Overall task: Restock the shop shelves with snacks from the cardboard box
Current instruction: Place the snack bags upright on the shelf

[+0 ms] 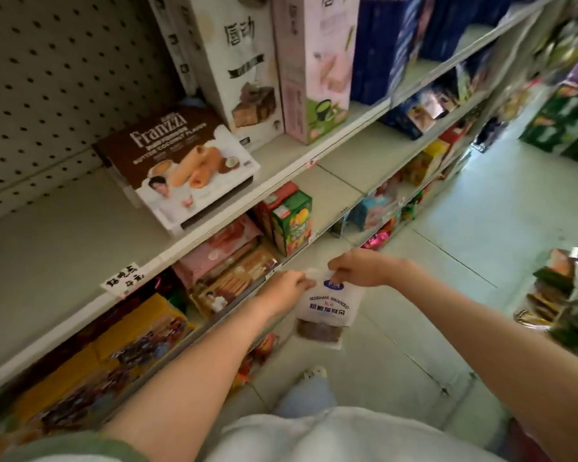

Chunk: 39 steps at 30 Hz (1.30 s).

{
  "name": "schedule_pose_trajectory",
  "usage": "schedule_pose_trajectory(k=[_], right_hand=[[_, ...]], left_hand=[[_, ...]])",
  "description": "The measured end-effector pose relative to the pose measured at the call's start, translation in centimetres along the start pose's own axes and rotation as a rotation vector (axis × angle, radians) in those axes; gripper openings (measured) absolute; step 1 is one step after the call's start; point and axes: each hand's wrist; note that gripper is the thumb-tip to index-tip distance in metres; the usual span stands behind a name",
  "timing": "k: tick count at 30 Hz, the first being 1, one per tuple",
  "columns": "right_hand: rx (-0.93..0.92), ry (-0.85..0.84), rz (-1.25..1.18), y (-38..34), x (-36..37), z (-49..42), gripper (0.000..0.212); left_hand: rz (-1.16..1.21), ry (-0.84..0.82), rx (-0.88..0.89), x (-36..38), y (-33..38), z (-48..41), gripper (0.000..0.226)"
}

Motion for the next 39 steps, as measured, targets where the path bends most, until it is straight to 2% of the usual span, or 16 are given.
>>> schedule_pose_trajectory(k=[2, 5, 11, 13, 15, 18, 21, 23, 26, 29, 32, 35, 39], right_hand=[[0.062, 0.074, -0.054, 2.3, -1.1, 0.0, 0.027], [0.155, 0.170, -0.129, 5.1, -2.4, -0.4, 0.015], [0.322, 0.376, -0.412, 11.7, -4.4, -1.5, 0.012], [0.333, 0.405, -0.515, 14.1, -4.5, -1.9, 0.021], [0.349, 0.376, -0.611, 16.0, -4.6, -1.9, 0.036], [0.315, 0.240, -0.720, 19.3, -5.1, -2.2, 0.059], [0.211, 0.092, -0.623, 23.0, -5.9, -2.8, 0.072], [0.157, 0.082, -0.555, 24.2, -6.9, -2.5, 0.067], [0.146, 0.158, -0.531, 26.0, -8.1, -2.8, 0.057], [0.126, 0.238, -0.542, 26.7, -9.4, -2.9, 0.052], [0.057, 0.258, -0.531, 26.5, -10.6, -3.0, 0.037], [-0.008, 0.279, -0.520, 25.8, -11.3, -3.7, 0.022], [-0.055, 0.239, -0.615, 23.9, -11.6, -5.0, 0.019]], left_hand=[[0.006, -0.024, 0.021, -0.1, 1.6, -3.2, 0.031], [-0.016, -0.022, 0.026, -0.4, 3.6, -6.4, 0.032], [0.067, 0.019, 0.012, 0.1, 7.4, -12.1, 0.032], [0.090, 0.042, -0.008, 0.4, 8.5, -13.1, 0.031], [0.108, 0.051, -0.034, 0.6, 9.5, -14.1, 0.031], [0.168, 0.062, -0.082, 1.0, 11.1, -15.9, 0.030], [0.283, 0.131, -0.161, 1.7, 13.5, -17.4, 0.031], [0.324, 0.188, -0.206, 2.4, 15.0, -18.2, 0.030], [0.376, 0.270, -0.233, 3.1, 16.8, -18.6, 0.028], [0.526, 0.413, -0.258, 3.6, 18.4, -18.3, 0.023], [0.606, 0.538, -0.294, 3.4, 19.6, -17.4, 0.017], [0.580, 0.597, -0.340, 2.4, 20.0, -16.2, 0.022], [0.517, 0.629, -0.382, 1.0, 19.7, -15.1, 0.034]])
Point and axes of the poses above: each hand's wrist, its own z-axis away from the middle knuckle, its own x-axis out of the palm, y = z × x, and after that the axes turned 1 degree about y, right-handed
